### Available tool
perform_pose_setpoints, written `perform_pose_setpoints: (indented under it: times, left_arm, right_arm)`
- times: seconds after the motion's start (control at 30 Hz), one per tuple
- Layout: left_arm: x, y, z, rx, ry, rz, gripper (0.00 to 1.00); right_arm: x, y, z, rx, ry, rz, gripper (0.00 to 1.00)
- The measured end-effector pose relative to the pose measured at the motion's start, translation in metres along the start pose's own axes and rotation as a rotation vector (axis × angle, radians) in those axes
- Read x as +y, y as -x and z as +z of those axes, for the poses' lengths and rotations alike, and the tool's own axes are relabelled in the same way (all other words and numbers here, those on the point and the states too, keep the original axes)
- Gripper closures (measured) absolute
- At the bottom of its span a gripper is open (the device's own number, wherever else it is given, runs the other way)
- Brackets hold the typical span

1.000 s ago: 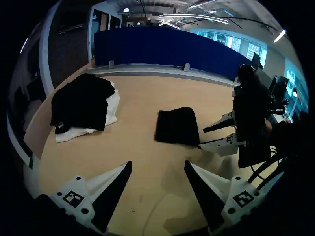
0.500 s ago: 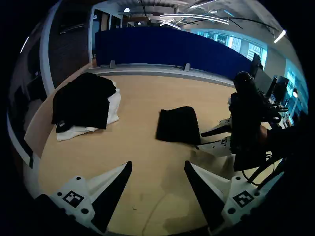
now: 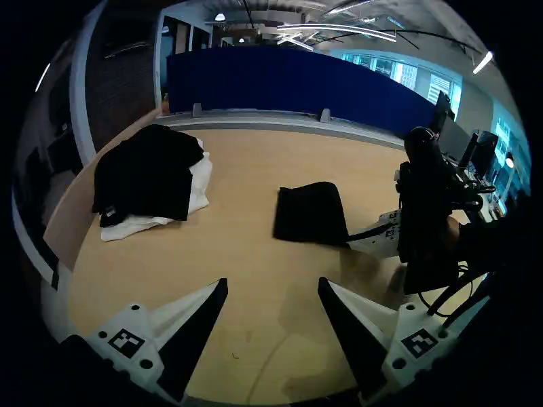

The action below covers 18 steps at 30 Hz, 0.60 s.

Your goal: Fold towel

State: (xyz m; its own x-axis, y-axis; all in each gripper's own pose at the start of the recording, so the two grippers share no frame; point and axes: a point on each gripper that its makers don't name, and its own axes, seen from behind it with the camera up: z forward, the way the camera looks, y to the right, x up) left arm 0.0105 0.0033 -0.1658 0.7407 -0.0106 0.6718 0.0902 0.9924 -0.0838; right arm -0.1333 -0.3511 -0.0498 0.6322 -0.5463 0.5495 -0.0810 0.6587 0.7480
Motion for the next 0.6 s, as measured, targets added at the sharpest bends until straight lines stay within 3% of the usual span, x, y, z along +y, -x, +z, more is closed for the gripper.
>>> perform_pose_setpoints:
  times: [0.3,0.6]
  left_arm:
    - [-0.002,0.001,-0.006,0.0,-0.005,0.007,0.01]
    - [-0.006,-0.003,-0.011,0.02,-0.012,0.005,0.01]
  right_arm:
    - [-0.003,-0.014,-0.014,0.019,-0.023,-0.027,0.93]
    - [0.004,-0.081,-0.057,0.103,-0.018,-0.117,0.93]
